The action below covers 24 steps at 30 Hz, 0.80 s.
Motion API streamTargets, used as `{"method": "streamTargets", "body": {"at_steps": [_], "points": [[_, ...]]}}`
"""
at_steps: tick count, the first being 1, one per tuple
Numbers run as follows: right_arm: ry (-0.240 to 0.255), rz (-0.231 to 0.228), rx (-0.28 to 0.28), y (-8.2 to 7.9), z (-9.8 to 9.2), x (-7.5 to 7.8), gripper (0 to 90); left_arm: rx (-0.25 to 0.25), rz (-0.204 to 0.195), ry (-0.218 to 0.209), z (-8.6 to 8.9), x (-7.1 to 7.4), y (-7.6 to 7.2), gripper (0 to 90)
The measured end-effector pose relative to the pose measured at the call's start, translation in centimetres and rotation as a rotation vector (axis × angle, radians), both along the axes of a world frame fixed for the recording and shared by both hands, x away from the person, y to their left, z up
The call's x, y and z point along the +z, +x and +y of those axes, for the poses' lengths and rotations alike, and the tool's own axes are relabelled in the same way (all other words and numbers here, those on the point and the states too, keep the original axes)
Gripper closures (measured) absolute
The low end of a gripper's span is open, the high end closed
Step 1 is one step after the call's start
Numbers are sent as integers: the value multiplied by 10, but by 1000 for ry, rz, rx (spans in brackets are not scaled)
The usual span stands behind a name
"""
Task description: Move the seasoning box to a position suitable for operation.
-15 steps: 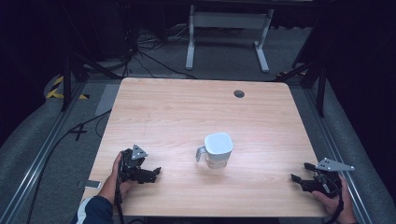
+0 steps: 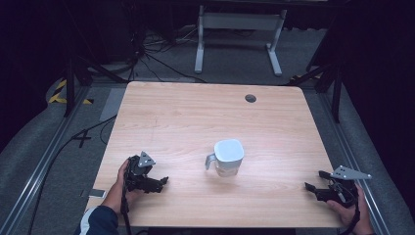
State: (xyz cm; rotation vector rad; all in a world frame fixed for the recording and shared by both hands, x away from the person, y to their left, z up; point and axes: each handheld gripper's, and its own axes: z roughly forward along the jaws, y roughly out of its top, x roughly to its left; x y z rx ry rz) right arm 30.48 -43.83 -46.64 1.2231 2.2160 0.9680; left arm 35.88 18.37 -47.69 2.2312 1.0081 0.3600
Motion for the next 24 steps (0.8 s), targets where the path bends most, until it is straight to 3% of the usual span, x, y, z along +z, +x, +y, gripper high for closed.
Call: {"method": "streamTargets", "body": {"at_steps": [2,4,5,6,7,8,12,14,18,21,23,24], "points": [[3,-7,-3,0,1,0,213,-40,-31,39,-2,4,0,78],[4,-5,-4,0,1,0,213,-85,-29,37,-4,8,1,201],[5,-4,-4,0,1,0,213,-103,-18,20,-5,10,1,212],[4,-4,-4,0,1,0,213,-112,-34,24,-8,13,2,163],[-1,-7,-1,0,0,0,213,-138,-49,-16,-14,19,3,168],[-1,-7,-1,0,0,0,213,-138,-49,-16,-14,19,3,180],[5,-3,-4,0,1,0,213,-178,-119,-116,-27,41,4,244],[3,-1,-3,0,0,0,213,-194,-155,-143,-35,54,5,345],[4,-5,-3,0,1,0,213,-250,-214,-180,-54,75,3,428],[5,-5,-3,0,1,0,214,-287,-230,-227,-68,86,4,493],[3,-7,-2,0,1,0,214,-322,-241,-247,-77,91,5,677],[-2,-6,0,0,0,0,214,-336,-255,-239,-82,93,5,722]]}}
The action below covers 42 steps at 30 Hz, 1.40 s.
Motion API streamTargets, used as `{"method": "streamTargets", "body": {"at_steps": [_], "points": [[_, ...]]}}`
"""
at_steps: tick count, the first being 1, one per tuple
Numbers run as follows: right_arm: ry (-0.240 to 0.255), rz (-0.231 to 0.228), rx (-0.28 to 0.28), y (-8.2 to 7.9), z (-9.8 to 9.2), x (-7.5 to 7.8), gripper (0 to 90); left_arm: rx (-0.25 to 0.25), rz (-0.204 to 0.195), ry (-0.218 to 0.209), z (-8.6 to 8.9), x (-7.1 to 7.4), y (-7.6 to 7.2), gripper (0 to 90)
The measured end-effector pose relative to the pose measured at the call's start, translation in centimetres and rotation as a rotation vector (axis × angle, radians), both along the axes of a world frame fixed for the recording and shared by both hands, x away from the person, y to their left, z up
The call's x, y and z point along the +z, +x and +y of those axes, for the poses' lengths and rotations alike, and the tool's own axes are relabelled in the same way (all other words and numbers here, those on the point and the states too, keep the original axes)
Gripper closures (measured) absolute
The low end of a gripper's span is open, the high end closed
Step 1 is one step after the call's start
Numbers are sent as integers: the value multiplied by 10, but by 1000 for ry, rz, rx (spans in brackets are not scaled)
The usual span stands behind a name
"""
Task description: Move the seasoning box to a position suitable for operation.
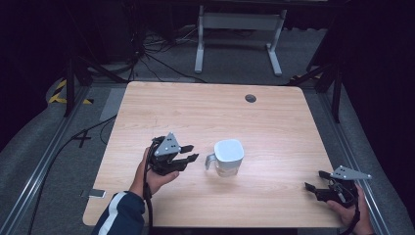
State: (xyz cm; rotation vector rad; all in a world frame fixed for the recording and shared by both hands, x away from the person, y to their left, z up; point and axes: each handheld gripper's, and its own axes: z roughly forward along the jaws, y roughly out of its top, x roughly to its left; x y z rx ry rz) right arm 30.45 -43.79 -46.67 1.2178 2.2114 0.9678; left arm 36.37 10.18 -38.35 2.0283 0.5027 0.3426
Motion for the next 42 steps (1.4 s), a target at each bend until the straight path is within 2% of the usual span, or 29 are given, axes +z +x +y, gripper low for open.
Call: {"method": "streamTargets", "body": {"at_steps": [3,10,14,16,19,23,31,36,37,39,42], "points": [[8,2,-3,0,0,0,214,-34,-22,-18,-13,5,0,818],[8,4,-4,0,0,0,214,-64,-51,-51,-36,12,5,834],[1,6,3,1,-1,0,215,-69,-42,-36,-43,9,7,833],[2,7,2,1,-1,0,216,-73,-24,-42,-46,7,8,851],[6,7,-1,0,0,0,216,-79,-22,-46,-48,4,11,859],[2,6,2,0,0,0,216,-80,-2,-30,-54,-4,12,857],[5,6,-1,0,0,0,217,-80,9,-57,-48,-7,13,873],[3,8,0,1,-1,0,215,-78,3,-63,-49,-8,13,881],[0,5,2,1,-1,0,216,-78,13,-73,-48,-8,13,881],[3,2,13,0,-1,1,295,-85,13,-75,-47,-9,14,882],[2,-19,18,0,0,5,322,-87,23,-84,-46,-9,15,891]]}}
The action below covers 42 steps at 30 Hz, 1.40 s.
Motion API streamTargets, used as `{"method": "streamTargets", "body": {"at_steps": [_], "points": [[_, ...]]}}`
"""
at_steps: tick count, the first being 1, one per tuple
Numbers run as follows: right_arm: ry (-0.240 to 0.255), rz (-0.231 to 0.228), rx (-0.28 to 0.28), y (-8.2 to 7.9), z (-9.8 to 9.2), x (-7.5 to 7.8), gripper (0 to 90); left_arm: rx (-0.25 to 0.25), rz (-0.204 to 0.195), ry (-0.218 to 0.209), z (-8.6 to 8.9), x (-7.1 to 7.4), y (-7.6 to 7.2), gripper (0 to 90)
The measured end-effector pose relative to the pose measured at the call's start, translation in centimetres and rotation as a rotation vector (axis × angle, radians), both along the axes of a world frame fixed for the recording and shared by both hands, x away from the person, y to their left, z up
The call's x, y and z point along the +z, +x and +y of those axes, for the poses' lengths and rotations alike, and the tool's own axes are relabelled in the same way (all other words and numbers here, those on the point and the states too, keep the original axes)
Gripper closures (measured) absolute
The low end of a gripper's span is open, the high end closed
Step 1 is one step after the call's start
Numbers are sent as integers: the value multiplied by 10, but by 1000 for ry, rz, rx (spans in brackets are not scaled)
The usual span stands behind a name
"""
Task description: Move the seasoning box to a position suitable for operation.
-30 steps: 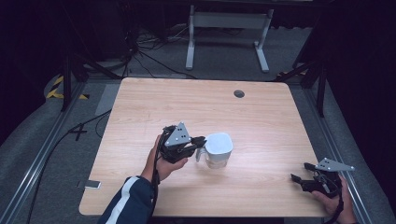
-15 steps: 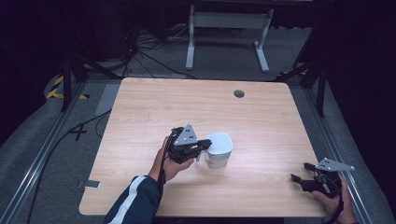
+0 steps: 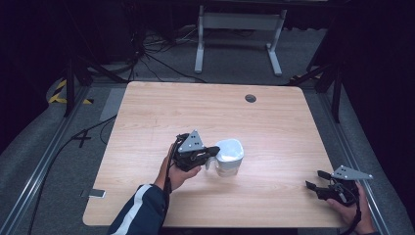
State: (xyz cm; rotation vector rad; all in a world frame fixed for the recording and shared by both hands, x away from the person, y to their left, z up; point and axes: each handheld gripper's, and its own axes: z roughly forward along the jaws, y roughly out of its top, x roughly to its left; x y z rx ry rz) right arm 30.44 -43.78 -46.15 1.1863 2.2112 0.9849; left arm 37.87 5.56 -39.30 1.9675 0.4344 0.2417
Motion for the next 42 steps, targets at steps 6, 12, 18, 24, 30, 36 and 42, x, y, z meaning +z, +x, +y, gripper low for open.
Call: {"method": "streamTargets", "body": {"at_steps": [6,12,18,24,30,36,42], "points": [[22,-34,122,4,24,31,355,-1,-8,9,3,0,0,896],[35,-65,266,10,57,62,418,4,-4,9,3,-1,0,895],[21,-85,386,28,102,88,607,7,-14,23,4,-2,0,895],[17,-109,504,44,165,100,769,-3,-11,62,-1,-10,1,876],[12,-130,537,50,203,105,810,-2,-19,70,-1,-9,1,872],[30,-170,561,47,220,113,835,-4,-21,78,-2,-10,0,870],[34,-176,564,47,222,114,848,-5,-13,70,-2,-11,1,873]]}}
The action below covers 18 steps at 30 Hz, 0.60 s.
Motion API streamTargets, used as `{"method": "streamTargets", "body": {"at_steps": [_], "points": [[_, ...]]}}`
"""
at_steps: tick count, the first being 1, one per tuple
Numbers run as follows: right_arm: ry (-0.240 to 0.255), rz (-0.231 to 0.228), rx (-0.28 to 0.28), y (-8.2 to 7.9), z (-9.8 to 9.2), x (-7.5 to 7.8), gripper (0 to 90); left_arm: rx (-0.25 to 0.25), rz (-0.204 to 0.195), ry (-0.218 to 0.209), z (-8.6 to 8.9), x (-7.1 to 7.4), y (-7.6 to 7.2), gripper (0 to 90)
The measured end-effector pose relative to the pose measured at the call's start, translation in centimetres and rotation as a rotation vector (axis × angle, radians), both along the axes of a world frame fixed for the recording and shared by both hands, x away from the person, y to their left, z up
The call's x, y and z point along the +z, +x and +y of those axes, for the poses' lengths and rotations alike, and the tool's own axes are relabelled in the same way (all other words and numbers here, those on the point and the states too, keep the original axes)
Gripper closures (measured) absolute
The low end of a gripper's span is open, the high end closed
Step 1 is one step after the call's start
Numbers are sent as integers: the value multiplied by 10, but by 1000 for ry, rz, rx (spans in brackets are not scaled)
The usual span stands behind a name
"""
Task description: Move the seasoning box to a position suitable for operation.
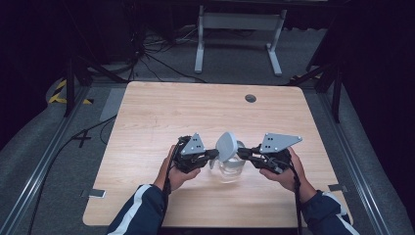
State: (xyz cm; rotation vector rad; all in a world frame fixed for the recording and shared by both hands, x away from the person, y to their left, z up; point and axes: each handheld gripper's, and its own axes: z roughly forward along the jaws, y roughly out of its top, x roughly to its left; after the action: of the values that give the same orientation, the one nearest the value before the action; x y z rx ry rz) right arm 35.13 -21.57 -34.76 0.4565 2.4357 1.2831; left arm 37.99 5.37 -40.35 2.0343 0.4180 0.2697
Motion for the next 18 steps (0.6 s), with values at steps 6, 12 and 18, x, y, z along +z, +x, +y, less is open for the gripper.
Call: {"method": "streamTargets", "body": {"at_steps": [6,12,18], "points": [[-6,-9,12,0,6,0,874,3,-4,2,1,0,0,874],[-3,-26,33,-1,13,3,891,14,-9,21,6,1,-1,875],[-23,-36,47,-2,22,2,895,38,-16,29,20,4,-5,868]]}}
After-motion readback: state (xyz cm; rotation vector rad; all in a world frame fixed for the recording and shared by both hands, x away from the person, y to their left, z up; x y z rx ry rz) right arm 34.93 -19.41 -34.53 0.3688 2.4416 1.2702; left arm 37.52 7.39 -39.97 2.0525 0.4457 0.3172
